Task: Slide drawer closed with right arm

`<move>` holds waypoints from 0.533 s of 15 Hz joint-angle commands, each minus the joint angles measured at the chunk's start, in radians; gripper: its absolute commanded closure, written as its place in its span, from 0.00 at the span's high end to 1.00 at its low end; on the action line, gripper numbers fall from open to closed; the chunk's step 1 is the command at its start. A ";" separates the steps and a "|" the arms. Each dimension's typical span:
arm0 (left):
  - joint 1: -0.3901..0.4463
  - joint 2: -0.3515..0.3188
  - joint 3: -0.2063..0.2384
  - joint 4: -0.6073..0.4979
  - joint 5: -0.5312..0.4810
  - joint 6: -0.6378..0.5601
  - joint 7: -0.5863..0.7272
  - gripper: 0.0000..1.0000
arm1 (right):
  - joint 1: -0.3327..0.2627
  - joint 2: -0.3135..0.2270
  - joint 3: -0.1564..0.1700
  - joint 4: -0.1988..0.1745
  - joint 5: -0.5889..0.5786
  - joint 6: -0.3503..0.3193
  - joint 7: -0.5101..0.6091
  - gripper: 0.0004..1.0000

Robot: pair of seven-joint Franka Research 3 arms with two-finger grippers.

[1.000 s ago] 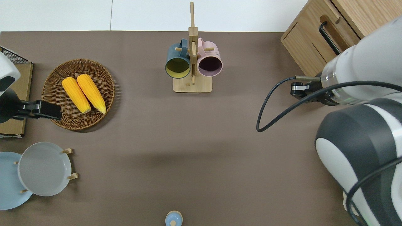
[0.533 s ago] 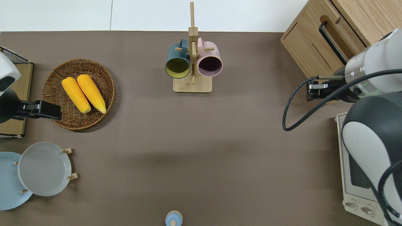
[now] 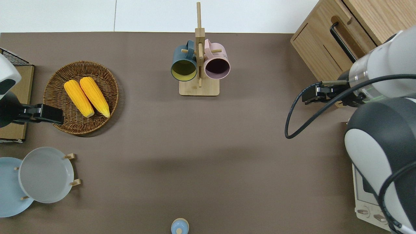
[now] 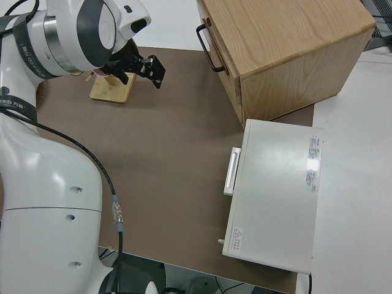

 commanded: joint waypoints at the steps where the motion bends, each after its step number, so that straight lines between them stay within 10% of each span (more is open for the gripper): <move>1: 0.004 0.011 -0.006 0.026 0.017 -0.020 0.010 0.99 | 0.083 -0.026 -0.099 -0.022 0.030 0.001 -0.020 0.98; 5: 0.004 0.011 -0.006 0.026 0.017 -0.020 0.010 0.99 | 0.149 -0.040 -0.238 -0.022 0.172 -0.007 -0.054 0.99; 8: 0.004 0.011 -0.006 0.026 0.017 -0.020 0.010 0.99 | 0.132 -0.046 -0.248 -0.022 0.166 -0.019 -0.140 0.99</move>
